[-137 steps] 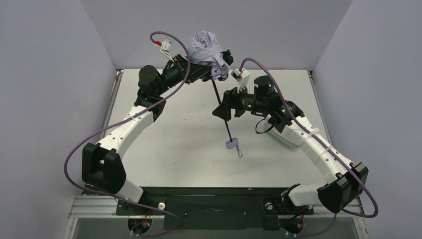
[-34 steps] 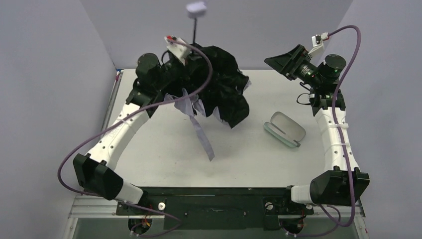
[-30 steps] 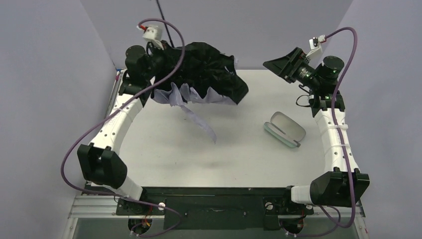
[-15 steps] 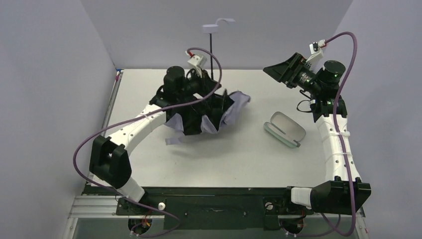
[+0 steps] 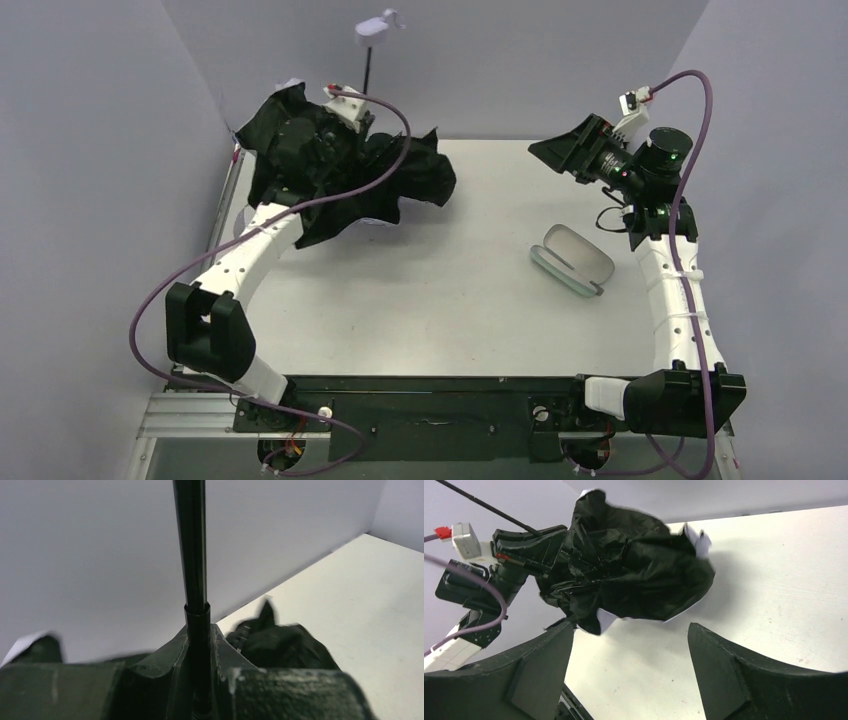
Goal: Open the umbrella
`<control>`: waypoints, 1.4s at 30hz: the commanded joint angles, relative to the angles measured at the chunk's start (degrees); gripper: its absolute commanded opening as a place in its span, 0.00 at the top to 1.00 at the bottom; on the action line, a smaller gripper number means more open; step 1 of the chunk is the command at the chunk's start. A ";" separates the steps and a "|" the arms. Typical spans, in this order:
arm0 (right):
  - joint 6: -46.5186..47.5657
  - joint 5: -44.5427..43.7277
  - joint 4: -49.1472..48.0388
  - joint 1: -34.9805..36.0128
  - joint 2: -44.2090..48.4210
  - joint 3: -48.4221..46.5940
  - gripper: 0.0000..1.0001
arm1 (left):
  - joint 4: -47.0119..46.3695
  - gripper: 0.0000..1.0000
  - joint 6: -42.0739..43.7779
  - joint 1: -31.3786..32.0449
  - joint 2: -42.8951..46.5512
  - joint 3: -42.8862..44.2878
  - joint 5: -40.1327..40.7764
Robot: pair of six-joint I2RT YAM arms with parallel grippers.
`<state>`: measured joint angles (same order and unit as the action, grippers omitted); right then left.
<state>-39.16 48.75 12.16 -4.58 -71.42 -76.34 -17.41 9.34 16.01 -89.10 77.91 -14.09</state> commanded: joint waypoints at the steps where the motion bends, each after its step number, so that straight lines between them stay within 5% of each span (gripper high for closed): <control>1: 1.94 -0.52 -1.65 0.00 2.30 0.85 0.20 | -11.41 1.00 5.69 12.00 4.45 -2.74 -1.22; 4: 3.07 0.16 -1.30 0.00 2.22 1.07 0.20 | -13.72 1.00 1.47 20.37 7.75 -6.27 -5.91; 8: 4.50 0.54 -0.38 0.01 2.04 0.81 0.20 | -12.26 1.00 -0.42 22.18 9.36 -6.10 -7.85; 14: 6.49 0.97 1.11 0.08 2.01 1.03 0.20 | -10.58 1.00 -0.01 8.83 5.29 -3.18 -4.37; 28: 14.07 -0.25 7.02 4.85 1.77 -3.73 0.21 | -6.24 1.00 28.47 12.60 6.01 -4.12 -14.91; 33: 17.77 0.47 15.37 6.87 2.78 -4.84 0.21 | -6.18 1.00 47.19 14.04 7.82 -9.72 -18.00; 42: 25.96 1.44 30.41 13.07 0.85 -12.55 0.24 | -7.65 1.00 45.48 15.56 8.05 -11.18 -17.32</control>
<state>-18.48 48.88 37.23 6.42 -70.32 -82.87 -19.20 53.47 30.72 -84.23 65.84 -30.30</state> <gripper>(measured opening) 0.764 0.094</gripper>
